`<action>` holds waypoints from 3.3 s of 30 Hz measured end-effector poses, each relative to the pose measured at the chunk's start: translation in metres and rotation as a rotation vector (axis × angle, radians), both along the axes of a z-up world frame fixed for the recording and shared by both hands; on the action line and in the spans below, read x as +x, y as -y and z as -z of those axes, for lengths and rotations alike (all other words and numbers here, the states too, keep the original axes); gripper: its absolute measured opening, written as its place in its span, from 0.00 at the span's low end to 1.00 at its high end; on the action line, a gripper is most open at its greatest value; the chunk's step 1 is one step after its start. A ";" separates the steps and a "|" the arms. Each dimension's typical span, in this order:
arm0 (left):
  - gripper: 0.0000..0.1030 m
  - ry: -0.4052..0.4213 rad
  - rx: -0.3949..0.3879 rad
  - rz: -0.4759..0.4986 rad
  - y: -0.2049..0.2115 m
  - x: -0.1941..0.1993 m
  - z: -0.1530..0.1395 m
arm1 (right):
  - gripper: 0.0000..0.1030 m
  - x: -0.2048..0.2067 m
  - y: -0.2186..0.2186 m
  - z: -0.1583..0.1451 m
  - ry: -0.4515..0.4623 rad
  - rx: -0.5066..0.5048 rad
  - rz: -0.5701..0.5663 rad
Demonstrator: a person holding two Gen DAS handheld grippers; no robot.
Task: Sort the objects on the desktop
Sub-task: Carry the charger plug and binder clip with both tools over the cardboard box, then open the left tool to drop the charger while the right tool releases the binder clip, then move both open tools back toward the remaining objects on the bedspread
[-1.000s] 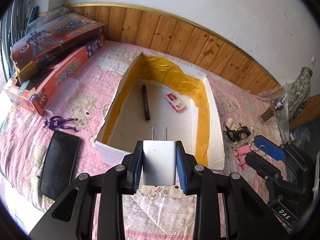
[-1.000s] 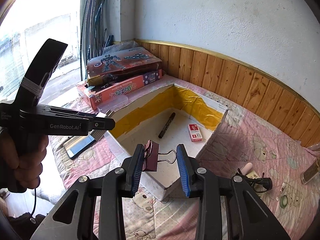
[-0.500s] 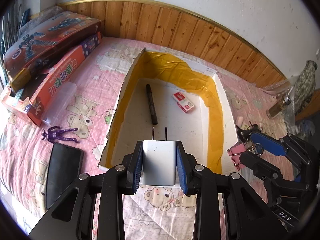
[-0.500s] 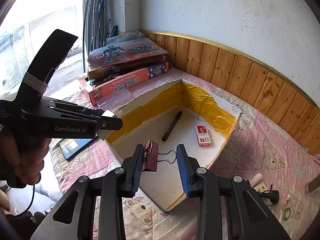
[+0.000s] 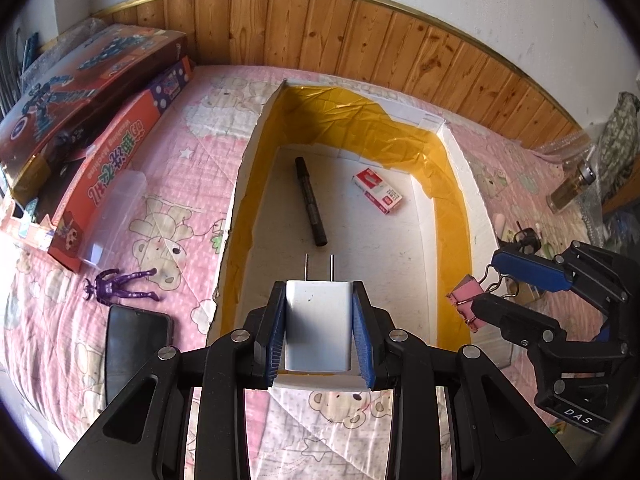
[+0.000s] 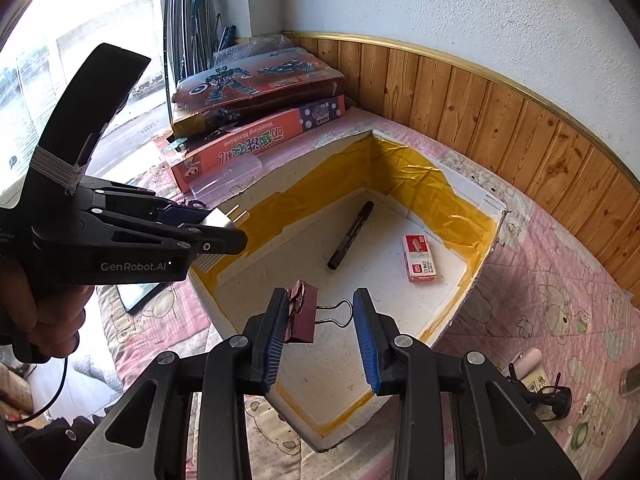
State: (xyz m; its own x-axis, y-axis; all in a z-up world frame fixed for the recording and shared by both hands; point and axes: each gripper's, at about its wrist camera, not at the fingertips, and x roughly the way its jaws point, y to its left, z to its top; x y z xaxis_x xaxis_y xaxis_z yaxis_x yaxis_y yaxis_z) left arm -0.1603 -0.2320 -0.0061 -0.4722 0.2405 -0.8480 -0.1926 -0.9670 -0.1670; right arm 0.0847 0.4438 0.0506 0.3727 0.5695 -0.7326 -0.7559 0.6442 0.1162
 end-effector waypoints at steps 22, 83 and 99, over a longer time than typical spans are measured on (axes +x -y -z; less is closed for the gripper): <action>0.31 0.101 -0.088 0.096 -0.018 -0.027 0.018 | 0.34 0.022 -0.022 0.027 -0.121 -0.126 -0.103; 0.37 0.165 -0.253 0.159 -0.038 -0.019 0.002 | 0.40 0.036 -0.030 0.031 -0.248 -0.276 -0.142; 0.37 -0.109 -0.235 0.172 -0.063 0.048 -0.055 | 0.49 -0.020 0.045 -0.030 0.006 0.035 -0.003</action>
